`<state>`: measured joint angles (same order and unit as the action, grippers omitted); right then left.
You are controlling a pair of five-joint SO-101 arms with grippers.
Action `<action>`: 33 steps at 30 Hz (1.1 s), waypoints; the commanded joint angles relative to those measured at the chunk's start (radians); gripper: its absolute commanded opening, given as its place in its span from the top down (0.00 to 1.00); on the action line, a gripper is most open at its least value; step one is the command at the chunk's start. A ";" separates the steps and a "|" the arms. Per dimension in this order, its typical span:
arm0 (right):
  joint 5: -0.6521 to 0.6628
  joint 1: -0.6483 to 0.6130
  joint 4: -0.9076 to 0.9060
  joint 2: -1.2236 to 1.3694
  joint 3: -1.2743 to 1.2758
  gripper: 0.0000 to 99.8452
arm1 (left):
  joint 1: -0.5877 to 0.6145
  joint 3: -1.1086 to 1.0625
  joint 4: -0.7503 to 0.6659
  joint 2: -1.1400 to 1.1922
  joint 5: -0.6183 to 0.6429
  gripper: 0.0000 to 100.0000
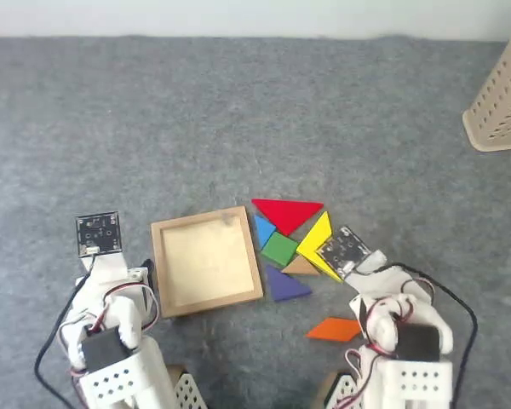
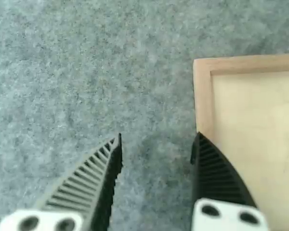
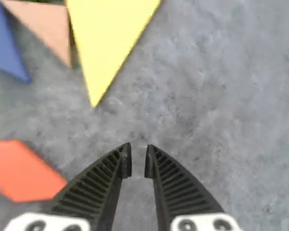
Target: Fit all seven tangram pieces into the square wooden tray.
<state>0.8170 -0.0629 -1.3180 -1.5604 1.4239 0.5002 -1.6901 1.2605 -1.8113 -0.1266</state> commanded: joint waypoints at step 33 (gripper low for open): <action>-0.031 -0.602 0.094 0.926 -0.233 0.75 | -0.002 0.005 0.003 -0.011 0.009 0.77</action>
<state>0.8002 -0.6598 -1.2474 -0.6567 1.1907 0.5002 -1.6901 1.2605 -1.8113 -0.1266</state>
